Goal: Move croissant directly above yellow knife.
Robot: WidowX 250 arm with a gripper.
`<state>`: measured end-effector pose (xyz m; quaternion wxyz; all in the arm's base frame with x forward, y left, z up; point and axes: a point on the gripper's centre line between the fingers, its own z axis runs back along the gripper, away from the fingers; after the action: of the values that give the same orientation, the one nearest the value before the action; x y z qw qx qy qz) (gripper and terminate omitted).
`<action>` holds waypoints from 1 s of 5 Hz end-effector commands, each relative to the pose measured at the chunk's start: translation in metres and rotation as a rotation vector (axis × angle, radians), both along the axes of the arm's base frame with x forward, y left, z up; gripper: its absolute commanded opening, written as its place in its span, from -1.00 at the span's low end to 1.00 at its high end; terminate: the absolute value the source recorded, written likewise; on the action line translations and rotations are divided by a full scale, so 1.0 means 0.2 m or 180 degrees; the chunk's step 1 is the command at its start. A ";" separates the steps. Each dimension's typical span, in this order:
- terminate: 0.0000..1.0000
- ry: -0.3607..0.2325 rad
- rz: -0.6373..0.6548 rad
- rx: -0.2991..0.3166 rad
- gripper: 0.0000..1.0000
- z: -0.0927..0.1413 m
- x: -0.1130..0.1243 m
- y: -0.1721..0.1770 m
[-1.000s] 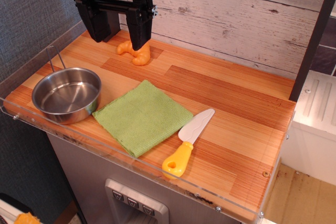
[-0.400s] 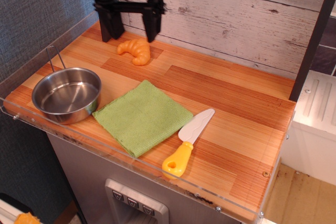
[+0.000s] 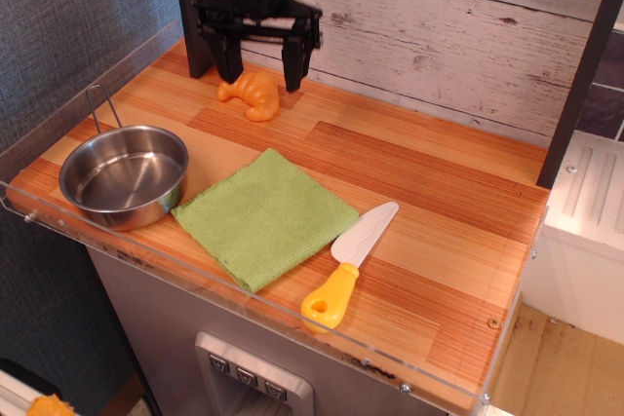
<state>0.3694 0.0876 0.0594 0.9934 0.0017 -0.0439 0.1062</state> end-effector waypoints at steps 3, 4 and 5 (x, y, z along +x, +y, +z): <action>-1.00 -0.0166 0.0314 0.0411 1.00 -0.07 0.10 0.17; -1.00 -0.0106 0.0343 0.0392 1.00 -0.12 0.11 0.17; -1.00 -0.0049 0.0380 0.0385 1.00 -0.17 0.13 0.17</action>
<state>0.3932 0.1161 0.0126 0.9839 0.0595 -0.0418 0.1633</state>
